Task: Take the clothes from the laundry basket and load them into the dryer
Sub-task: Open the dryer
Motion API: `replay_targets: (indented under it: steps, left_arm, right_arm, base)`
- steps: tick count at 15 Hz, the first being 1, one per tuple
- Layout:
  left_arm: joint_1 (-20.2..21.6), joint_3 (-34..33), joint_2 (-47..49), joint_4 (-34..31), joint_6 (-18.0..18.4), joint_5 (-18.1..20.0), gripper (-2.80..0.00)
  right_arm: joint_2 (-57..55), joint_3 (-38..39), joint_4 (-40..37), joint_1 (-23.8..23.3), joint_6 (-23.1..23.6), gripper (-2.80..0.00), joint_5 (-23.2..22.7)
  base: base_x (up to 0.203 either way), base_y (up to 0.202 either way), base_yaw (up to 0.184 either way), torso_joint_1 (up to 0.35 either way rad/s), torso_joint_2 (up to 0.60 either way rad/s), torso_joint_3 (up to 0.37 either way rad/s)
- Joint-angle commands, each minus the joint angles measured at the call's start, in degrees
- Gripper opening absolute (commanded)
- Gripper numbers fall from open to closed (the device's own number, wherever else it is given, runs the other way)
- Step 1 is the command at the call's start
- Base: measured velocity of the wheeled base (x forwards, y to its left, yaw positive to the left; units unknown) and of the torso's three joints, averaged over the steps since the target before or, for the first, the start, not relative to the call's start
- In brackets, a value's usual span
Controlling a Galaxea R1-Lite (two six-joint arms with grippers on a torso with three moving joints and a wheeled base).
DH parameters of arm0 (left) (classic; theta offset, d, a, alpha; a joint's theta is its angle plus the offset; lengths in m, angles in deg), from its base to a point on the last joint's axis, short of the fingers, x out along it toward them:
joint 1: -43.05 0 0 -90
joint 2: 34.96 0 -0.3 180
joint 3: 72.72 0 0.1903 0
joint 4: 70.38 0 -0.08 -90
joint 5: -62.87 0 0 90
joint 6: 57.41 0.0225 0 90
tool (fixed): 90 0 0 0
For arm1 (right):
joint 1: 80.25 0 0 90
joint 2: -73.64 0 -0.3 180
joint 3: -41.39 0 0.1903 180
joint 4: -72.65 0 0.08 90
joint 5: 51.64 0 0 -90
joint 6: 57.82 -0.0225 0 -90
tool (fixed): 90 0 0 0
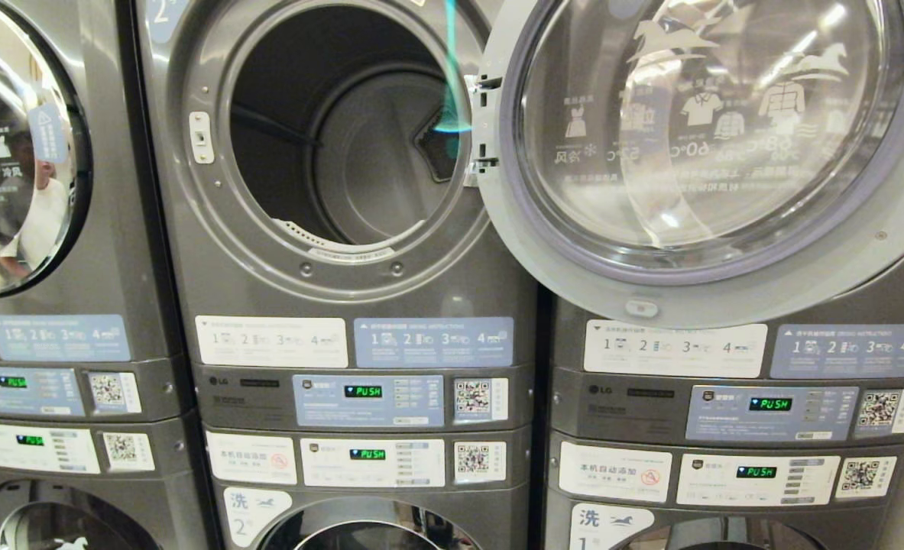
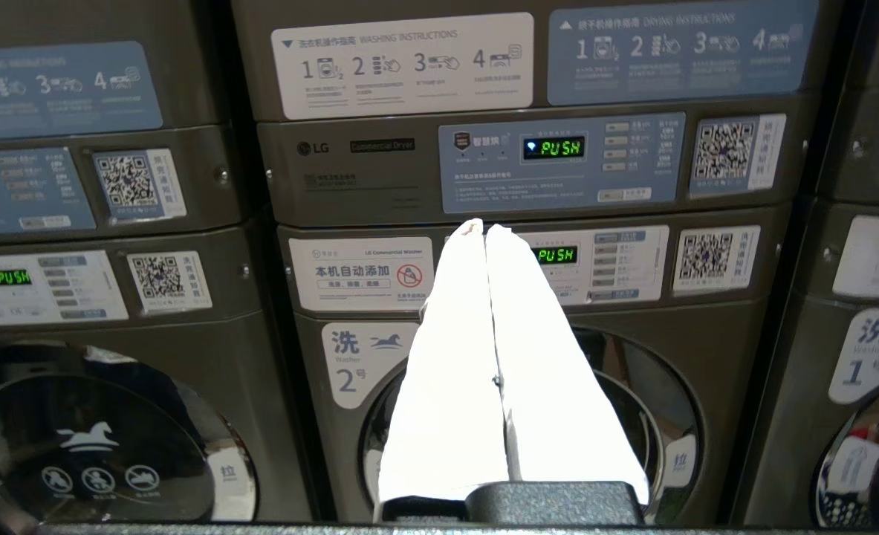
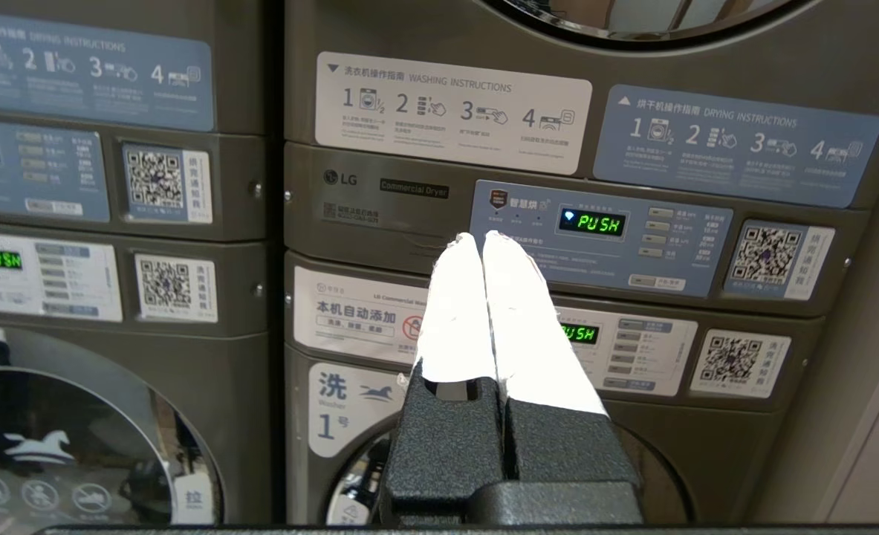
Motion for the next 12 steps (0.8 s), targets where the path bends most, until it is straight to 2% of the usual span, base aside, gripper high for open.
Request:
replay_targets:
  steps: [1,2,3,12]
  left_arm:
    - [-0.06,-0.17,-1.01,0.09,-1.66,-0.31,-2.80]
    - [-0.02,-0.18,-1.01,0.16,-4.21,-0.56,-2.80]
    - [-0.09,-0.19,-1.01,0.18,-4.65,-0.63,-2.80]
    - [-0.02,-0.19,-1.01,0.18,-4.74,-0.70,-2.80]
  right_arm:
    - [0.02,1.05,0.06,-0.02,-0.03,-2.80,0.07]
    - [0.02,1.12,-0.16,-0.02,0.33,-2.80,0.10]
    - [0.02,1.14,-0.19,-0.02,0.40,-2.80,0.35]
    - [0.02,1.14,-0.19,-0.02,0.23,-2.80,0.35]
  base:
    - [0.000,0.000,0.000,0.000,0.00,0.000]
    - [0.000,0.000,0.000,0.000,0.00,0.000]
    - [0.000,0.000,0.000,0.000,0.00,0.000]
    - [0.000,0.000,0.000,0.000,0.00,0.000]
